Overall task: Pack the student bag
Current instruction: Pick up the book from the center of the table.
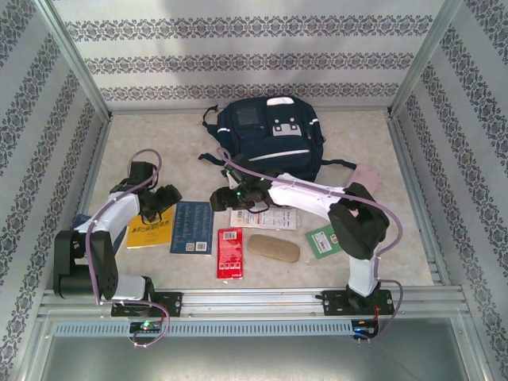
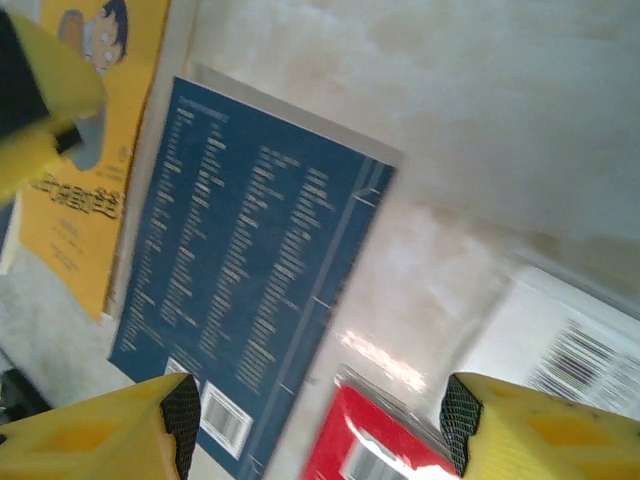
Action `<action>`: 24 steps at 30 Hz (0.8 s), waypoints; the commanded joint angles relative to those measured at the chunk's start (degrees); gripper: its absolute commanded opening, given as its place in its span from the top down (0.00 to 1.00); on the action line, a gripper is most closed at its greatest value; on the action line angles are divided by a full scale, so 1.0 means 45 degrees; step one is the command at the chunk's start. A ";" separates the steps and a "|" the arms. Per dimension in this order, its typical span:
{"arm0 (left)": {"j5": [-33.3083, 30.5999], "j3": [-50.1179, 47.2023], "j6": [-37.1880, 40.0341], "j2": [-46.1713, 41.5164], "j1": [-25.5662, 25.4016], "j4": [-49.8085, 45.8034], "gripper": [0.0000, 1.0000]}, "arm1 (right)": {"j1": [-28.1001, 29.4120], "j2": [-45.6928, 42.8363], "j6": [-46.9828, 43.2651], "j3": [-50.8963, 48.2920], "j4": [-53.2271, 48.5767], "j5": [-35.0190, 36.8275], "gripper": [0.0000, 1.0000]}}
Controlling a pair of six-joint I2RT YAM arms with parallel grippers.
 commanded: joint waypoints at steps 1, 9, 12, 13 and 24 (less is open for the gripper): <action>0.1099 -0.0768 -0.0889 -0.0644 -0.0218 0.0750 0.26 | -0.0130 0.0956 0.0900 0.0737 0.0710 -0.1203 0.33; 0.1081 -0.2400 -0.1561 -0.1279 -0.0551 0.1119 0.31 | -0.0425 0.2882 0.2649 0.0956 0.2681 -0.3085 0.34; 0.1099 -0.2806 -0.1609 -0.1133 -0.0581 0.1466 0.32 | -0.0357 0.3393 0.2956 0.1147 0.2854 -0.3269 0.35; 0.1114 -0.2875 -0.1617 -0.1038 -0.0591 0.1581 0.32 | -0.0329 0.3545 0.3016 0.1244 0.2814 -0.3300 0.35; 0.1412 -0.3129 -0.1925 -0.0072 -0.1012 0.2659 0.42 | -0.0088 0.4083 0.3954 0.1669 0.3650 -0.4316 0.41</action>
